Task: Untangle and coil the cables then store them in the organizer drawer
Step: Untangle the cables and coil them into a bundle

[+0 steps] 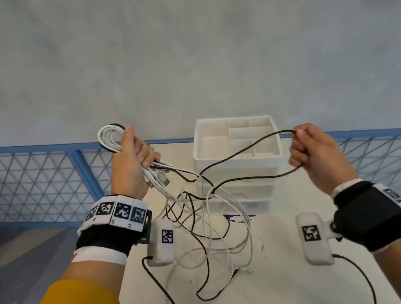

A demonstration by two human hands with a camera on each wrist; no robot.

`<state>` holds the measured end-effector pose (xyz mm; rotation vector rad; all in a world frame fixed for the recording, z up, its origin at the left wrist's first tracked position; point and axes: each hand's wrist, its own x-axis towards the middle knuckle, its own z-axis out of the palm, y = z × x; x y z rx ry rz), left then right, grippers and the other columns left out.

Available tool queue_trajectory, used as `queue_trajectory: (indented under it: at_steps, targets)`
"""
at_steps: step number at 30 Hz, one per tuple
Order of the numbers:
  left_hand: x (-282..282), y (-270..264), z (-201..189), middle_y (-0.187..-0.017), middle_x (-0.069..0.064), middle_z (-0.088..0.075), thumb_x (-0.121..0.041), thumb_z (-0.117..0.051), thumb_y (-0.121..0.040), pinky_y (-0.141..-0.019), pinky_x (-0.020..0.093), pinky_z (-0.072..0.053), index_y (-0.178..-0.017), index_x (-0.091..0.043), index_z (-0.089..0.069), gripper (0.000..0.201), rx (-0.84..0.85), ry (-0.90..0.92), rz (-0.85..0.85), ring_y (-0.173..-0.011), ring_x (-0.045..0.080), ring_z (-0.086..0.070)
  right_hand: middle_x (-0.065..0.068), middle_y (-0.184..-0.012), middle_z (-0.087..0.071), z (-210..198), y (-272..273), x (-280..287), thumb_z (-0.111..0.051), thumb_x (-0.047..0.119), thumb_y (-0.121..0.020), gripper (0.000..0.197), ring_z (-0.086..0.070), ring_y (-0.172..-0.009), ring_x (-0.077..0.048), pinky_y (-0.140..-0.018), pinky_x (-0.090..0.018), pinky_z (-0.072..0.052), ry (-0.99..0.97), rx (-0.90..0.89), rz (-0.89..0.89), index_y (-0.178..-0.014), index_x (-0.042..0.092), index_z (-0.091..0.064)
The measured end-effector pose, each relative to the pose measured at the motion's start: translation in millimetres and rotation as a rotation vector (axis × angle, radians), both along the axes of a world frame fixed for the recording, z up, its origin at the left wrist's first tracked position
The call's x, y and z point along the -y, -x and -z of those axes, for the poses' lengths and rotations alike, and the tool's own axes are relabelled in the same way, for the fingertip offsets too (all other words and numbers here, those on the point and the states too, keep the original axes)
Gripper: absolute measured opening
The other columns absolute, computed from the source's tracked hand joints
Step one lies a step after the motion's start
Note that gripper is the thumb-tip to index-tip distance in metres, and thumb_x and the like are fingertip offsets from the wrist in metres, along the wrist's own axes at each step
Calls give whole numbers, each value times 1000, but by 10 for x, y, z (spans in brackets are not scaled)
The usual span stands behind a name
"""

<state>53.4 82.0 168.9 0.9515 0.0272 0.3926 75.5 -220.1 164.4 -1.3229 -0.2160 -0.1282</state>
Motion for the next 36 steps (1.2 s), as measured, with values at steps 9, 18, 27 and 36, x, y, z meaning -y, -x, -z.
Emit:
queue_trajectory:
  at_steps: [9,18,27,36]
  targets:
    - [-22,-29,39,-38,-8,-25,-43,-44,-94,-52,23,-34,-44,-24,-35,54,-64,44,-70,-36,9,-22,-27,-72,-59,159,-7,683,-65,4,-80,13,-52,-57,-25,-52,-20,-36,972,193,438,-82,12,-55]
    - [51,-83,91,-39,-8,-25,-41,-47,-94,-52,24,-32,-48,-23,-35,51,-75,69,-80,-38,9,-22,7,-35,-22,295,147,471,-30,73,-77,68,-21,-27,-8,-33,-18,-37,-86,-540,-42,-75,11,-55]
    - [-84,-67,31,-39,-8,-24,-41,-48,-93,-47,21,-31,-48,-23,-35,50,-65,99,-128,-37,8,-22,-6,-62,-51,775,179,863,-72,29,-76,23,-48,-63,-26,-60,-30,-34,1325,-212,357,-78,13,-56]
    - [140,-97,81,-41,-7,-26,-39,-51,-92,-51,24,-30,-53,-21,-36,46,-48,57,-44,-38,8,-23,-4,-99,-52,667,237,47,-67,-1,-73,40,-52,-93,-14,-85,-18,-41,1051,392,193,-110,12,-58]
